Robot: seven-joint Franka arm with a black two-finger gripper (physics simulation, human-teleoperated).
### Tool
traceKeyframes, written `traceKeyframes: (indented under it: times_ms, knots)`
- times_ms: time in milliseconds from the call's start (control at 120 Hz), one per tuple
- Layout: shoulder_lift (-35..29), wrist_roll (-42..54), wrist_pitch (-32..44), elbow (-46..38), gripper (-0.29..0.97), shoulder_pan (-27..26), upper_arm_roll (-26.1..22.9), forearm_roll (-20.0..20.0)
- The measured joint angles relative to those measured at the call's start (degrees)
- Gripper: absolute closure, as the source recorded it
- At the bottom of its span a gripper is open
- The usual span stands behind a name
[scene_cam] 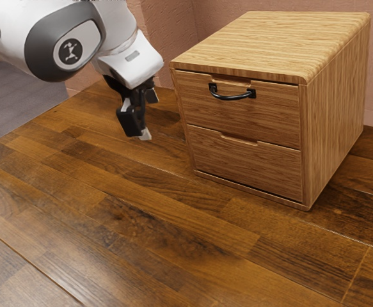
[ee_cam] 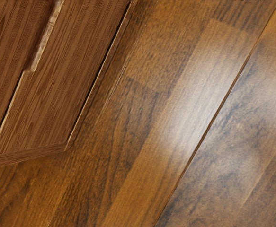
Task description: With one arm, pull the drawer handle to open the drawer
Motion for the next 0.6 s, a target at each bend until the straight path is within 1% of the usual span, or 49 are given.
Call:
traceKeyframes:
  times_ms: [67,217,400,542,600]
  knots:
    - [0.36,3.30,1.69,0.13,0.02,-0.42,-1.00,0.42]
    - [1.71,9.67,4.80,1.78,0.02,0.46,-4.99,1.59]
    - [3.22,15.73,6.55,3.72,0.02,1.59,-10.21,4.56]
    - [6.69,19.31,7.84,4.49,0.02,-0.61,-12.00,6.60]
    - [8.98,20.53,8.69,6.48,0.02,-1.14,-11.99,7.78]
